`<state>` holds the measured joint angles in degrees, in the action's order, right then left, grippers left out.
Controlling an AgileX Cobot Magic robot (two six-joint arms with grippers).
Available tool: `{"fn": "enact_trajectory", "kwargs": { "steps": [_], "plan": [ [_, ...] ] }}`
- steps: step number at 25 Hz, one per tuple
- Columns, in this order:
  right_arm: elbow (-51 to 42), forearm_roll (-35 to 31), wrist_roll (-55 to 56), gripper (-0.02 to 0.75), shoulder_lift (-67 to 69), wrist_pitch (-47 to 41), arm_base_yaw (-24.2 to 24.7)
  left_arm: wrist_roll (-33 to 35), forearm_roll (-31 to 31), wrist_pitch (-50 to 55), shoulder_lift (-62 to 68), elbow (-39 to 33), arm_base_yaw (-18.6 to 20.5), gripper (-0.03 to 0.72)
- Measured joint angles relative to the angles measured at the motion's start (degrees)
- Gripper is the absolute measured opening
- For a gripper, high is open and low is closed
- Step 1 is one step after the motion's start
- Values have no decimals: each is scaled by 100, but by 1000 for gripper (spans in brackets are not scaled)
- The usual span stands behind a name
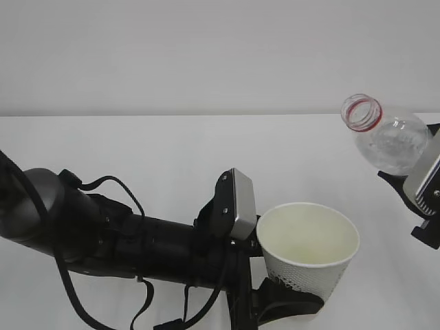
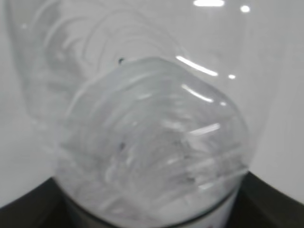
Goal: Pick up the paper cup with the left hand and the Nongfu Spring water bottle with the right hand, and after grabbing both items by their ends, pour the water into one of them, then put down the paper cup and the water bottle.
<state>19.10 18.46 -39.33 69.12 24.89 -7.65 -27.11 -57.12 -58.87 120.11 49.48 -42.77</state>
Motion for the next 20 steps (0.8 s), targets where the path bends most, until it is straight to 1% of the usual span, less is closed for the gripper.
{"fn": "enact_trajectory", "kwargs": {
  "steps": [5, 9, 20],
  "plan": [
    [0, 0, -477, 515, 0, 0, 0, 0, 218, 20, 0, 76, 0, 537],
    [0, 0, -695, 515, 0, 0, 0, 0, 243, 103, 0, 228, 0, 537],
    [0, -10, -1390, 515, 0, 42, 0, 0, 254, 303, 0, 238, 0, 536]
  ]
}}
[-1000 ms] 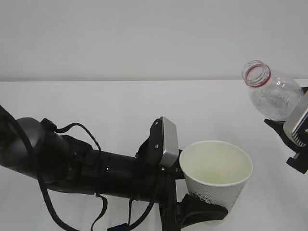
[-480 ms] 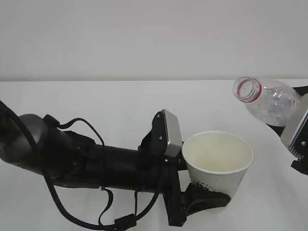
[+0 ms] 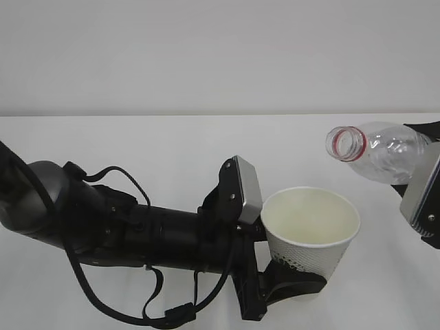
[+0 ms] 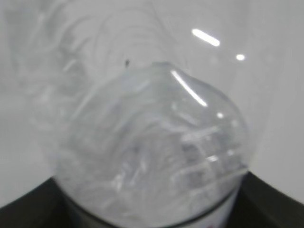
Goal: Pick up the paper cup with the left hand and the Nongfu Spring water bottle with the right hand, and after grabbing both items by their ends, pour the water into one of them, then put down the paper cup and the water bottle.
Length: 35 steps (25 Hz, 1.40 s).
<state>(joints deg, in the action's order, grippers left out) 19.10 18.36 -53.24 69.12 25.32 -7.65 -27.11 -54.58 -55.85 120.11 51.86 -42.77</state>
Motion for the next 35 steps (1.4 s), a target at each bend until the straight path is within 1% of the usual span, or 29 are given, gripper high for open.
{"fn": "enact_trajectory", "kwargs": {
  "steps": [5, 10, 16, 21, 35],
  "plan": [
    [0, -61, -298, 515, 0, 327, 0, 0, 0, 0, 0, 0, 0, 536],
    [0, -181, -642, 515, 0, 387, 0, 0, 0, 0, 0, 0, 0, 534],
    [0, -515, -1181, 515, 0, 416, 0, 0, 0, 0, 0, 0, 0, 534],
    [0, -778, -1509, 515, 0, 641, 0, 0, 0, 0, 0, 0, 0, 534],
    [0, -834, -2068, 515, 0, 691, 0, 0, 0, 0, 0, 0, 0, 534]
  ]
}}
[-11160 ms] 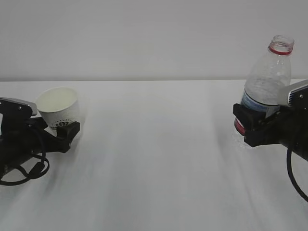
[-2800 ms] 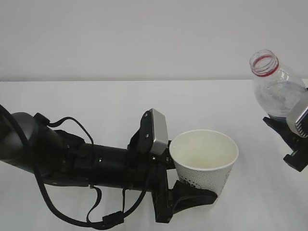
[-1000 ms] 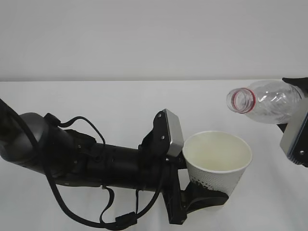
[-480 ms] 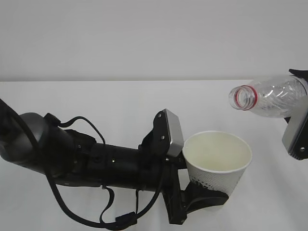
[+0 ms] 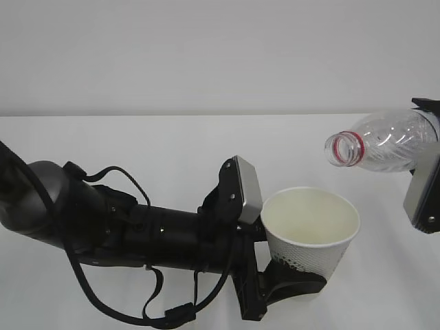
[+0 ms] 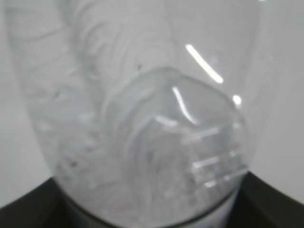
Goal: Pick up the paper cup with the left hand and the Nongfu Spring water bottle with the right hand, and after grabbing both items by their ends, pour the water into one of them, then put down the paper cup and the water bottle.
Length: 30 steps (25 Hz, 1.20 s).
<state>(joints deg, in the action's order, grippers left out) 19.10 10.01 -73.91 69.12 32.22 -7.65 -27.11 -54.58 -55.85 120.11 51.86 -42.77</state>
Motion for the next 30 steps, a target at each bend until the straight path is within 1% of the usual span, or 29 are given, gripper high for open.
{"fn": "enact_trajectory", "kwargs": {
  "steps": [4, 16, 30],
  "plan": [
    [0, 0, -256, 515, 0, 0, 0, 0, -22, 0, 0, 0, 0, 534],
    [0, -11, -407, 515, 0, 42, 0, 0, -29, 0, 0, 0, 0, 534],
    [0, -252, -678, 515, 0, 261, 0, 0, -34, 0, 0, 0, 0, 534]
  ]
}}
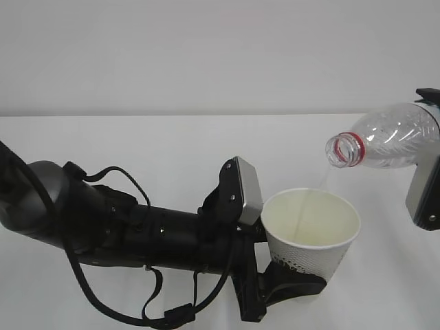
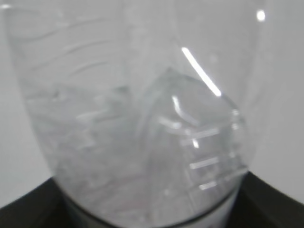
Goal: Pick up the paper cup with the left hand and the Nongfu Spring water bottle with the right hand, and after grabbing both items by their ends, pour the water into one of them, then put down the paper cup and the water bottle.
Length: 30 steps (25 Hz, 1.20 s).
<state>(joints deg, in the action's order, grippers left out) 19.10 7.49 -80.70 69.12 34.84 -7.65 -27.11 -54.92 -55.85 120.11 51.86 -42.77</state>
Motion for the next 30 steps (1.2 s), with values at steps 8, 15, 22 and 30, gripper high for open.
{"fn": "enact_trajectory", "kwargs": {
  "steps": [8, 15, 22, 30],
  "plan": [
    [0, -1, -107, 515, 0, 41, 0, 0, 0, 0, 0, 0, 0, 534],
    [0, -11, -132, 515, 0, 41, 0, 0, 0, 0, 0, 0, 0, 534],
    [0, -11, -135, 515, 0, 45, 0, 0, 0, 0, 0, 0, 0, 534],
    [0, -11, -135, 515, 0, 80, 0, 0, 0, 0, 0, 0, 0, 533]
  ]
}}
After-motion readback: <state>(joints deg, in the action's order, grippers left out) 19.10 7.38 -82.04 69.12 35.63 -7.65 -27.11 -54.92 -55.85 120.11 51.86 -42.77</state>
